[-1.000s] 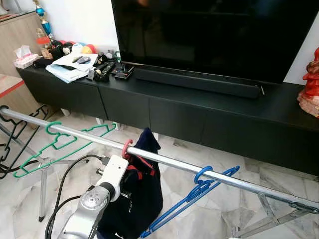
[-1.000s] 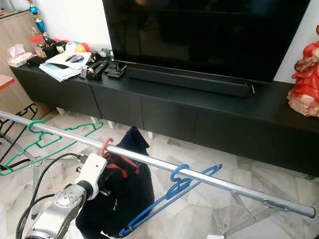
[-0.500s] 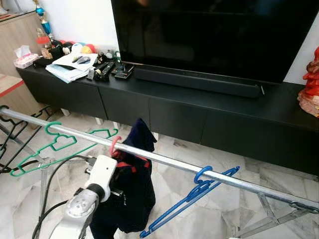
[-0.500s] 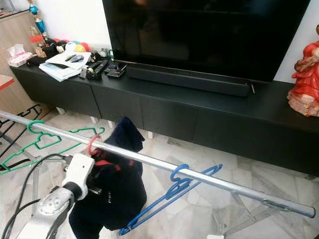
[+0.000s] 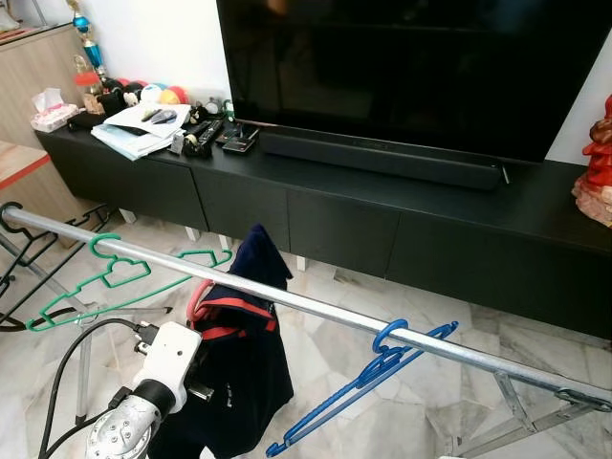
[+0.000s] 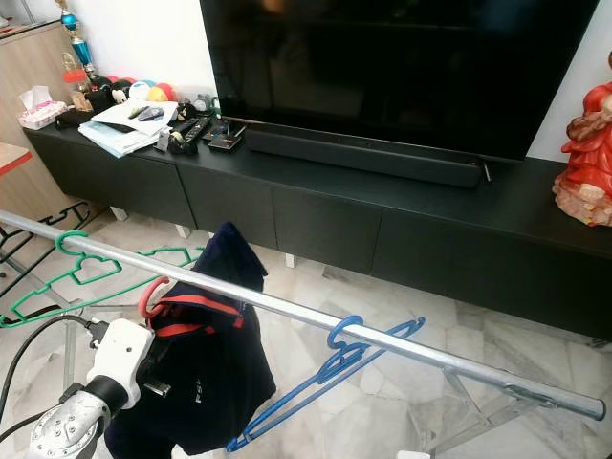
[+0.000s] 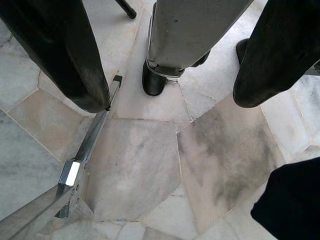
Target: Hang hanger
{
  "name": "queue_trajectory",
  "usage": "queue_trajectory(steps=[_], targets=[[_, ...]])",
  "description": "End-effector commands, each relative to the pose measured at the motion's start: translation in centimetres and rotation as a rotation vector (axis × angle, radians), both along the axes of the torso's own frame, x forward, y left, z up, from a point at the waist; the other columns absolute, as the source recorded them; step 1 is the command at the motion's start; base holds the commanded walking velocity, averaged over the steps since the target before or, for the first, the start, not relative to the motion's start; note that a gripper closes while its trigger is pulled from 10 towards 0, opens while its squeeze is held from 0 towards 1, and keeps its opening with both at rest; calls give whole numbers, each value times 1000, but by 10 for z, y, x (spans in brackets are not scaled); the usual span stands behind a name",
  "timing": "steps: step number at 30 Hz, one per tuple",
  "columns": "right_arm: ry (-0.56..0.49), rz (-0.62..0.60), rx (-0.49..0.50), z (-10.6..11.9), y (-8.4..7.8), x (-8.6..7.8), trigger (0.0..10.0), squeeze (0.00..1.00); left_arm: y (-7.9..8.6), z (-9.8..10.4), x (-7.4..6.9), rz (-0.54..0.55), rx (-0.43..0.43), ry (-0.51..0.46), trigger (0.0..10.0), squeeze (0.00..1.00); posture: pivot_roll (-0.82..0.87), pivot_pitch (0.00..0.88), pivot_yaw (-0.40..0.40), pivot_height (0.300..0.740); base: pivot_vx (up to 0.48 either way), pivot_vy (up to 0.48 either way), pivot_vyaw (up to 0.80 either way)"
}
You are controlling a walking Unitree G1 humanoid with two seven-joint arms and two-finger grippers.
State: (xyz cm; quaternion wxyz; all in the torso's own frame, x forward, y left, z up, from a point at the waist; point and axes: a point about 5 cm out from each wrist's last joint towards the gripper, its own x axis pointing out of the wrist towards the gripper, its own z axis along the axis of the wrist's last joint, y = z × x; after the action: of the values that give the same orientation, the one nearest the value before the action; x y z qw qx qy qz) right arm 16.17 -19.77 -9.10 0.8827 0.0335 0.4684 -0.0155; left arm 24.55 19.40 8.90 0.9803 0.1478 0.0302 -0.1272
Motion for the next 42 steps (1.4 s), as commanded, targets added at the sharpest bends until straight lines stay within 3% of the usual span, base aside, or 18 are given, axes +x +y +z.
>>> queue_trajectory(steps=[1, 2, 3, 4, 5, 6, 7, 14, 21, 24, 25, 27, 32, 38, 42], targets=[[19, 12, 3, -2, 2, -4, 10000, 0, 0, 10, -2, -13, 5, -68, 0, 0, 69, 38, 44, 740, 0, 0, 0], [19, 12, 3, -2, 2, -4, 10000, 0, 0, 10, -2, -13, 5, -68, 0, 0, 69, 38, 44, 740, 0, 0, 0], [19, 13, 2, -2, 2, -4, 10000, 0, -1, 6, -3, -5, -6, -57, 1333, 0, 69, 38, 44, 740, 0, 0, 0], [18, 22, -1, -2, 2, -4, 10000, 0, 0, 3, -5, 21, -20, -50, 8667, 0, 62, 42, 44, 740, 0, 0, 0], [18, 22, -1, -2, 2, -4, 10000, 0, 0, 3, -5, 21, -20, -50, 8667, 0, 62, 42, 44, 740, 0, 0, 0], [18, 24, -1, -2, 2, -3, 10000, 0, 1, 1, -5, 43, -42, -46, 9686, 0, 63, 45, 43, 740, 0, 0, 0], [18, 22, -1, -2, 2, -3, 10000, 0, 2, 0, -6, 57, -33, -41, 10000, 0, 63, 45, 43, 740, 0, 0, 0], [19, 22, -4, -1, 1, -3, 10000, 0, 10, 7, -5, 96, 22, -92, 10000, 0, 72, 49, 39, 740, 0, 0, 0], [17, 23, -3, -1, 1, -2, 10000, 0, 6, 14, -4, 86, 57, -146, 10000, 0, 75, 50, 40, 740, 0, 0, 0], [17, 23, -3, -1, 1, -2, 10000, 0, 9, 10, -7, 161, -10, -136, 10000, 0, 73, 50, 39, 740, 0, 0, 0], [17, 23, -3, -1, 1, -2, 10000, 0, 11, 8, -9, 204, -87, -120, 10000, 0, 73, 50, 39, 740, 0, 0, 0], [17, 23, -4, -1, 1, -2, 10000, 0, 12, 4, -11, 225, -131, -101, 10000, 0, 77, 53, 38, 740, 0, 0, 0], [18, 21, -3, -1, 1, -2, 10000, 0, 12, -5, -13, 231, -176, -48, 10000, 0, 77, 53, 37, 740, 0, 0, 0], [16, 21, -3, -1, 1, -2, 10000, 0, 22, -13, -9, 316, -224, 3, 10000, 0, 78, 52, 37, 740, 0, 0, 0], [17, 22, -3, -1, 1, -2, 10000, 0, 21, -21, -9, 286, -201, 53, 10000, 0, 74, 53, 39, 740, 0, 0, 0]])
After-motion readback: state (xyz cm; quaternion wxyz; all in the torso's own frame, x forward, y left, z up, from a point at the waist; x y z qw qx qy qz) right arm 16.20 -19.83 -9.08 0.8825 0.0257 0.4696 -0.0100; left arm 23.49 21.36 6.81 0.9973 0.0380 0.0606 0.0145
